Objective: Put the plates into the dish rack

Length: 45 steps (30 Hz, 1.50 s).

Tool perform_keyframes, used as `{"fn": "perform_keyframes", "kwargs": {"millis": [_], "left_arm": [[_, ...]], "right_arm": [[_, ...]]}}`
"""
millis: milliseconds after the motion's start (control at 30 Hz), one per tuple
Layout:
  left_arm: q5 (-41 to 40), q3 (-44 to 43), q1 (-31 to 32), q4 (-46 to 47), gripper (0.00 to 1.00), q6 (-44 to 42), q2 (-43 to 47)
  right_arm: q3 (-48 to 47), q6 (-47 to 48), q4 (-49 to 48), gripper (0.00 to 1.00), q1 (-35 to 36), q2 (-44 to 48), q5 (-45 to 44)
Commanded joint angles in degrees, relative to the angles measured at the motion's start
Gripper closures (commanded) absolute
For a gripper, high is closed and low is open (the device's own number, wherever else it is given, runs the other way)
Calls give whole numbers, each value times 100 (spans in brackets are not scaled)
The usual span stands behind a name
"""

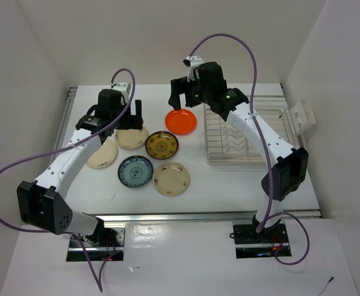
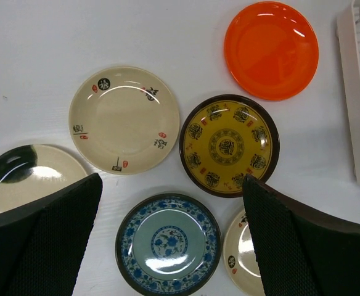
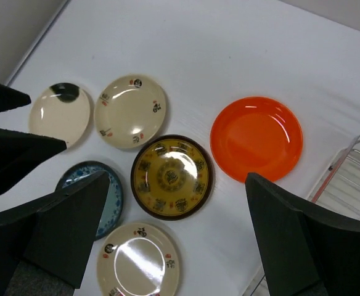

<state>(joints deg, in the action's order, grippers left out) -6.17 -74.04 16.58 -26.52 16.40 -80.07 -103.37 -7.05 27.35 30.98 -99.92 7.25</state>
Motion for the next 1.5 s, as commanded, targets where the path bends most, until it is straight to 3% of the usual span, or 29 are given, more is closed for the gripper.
{"fn": "perform_keyframes", "kwargs": {"millis": [0, 300, 467, 733, 1033, 1233, 1467], "left_arm": [[160, -225, -241, 129, 0, 38, 70], [2039, 12, -1525, 480, 0, 407, 71], [3464, -145, -1965, 1017, 0, 522, -499], [3438, -1015, -1965, 903, 5, 284, -1957], [4871, -1937, -1633, 1448, 6, 135, -3268], [4152, -2720, -895, 1589, 6, 591, -4303], [4028, -2949, -779, 2195, 9, 1277, -4982]], "right_arm": [[-578, -113, 120, 0, -101, 246, 66], [-518, -165, 157, 0, -101, 385, -188], [-227, -165, -1, 0, -101, 438, -136], [-375, -165, 103, 0, -101, -149, 13], [-632, -218, 156, 0, -101, -178, -671], [-579, -165, -28, 0, -338, -124, -865], [-640, -165, 288, 0, -839, -45, -689]]}}
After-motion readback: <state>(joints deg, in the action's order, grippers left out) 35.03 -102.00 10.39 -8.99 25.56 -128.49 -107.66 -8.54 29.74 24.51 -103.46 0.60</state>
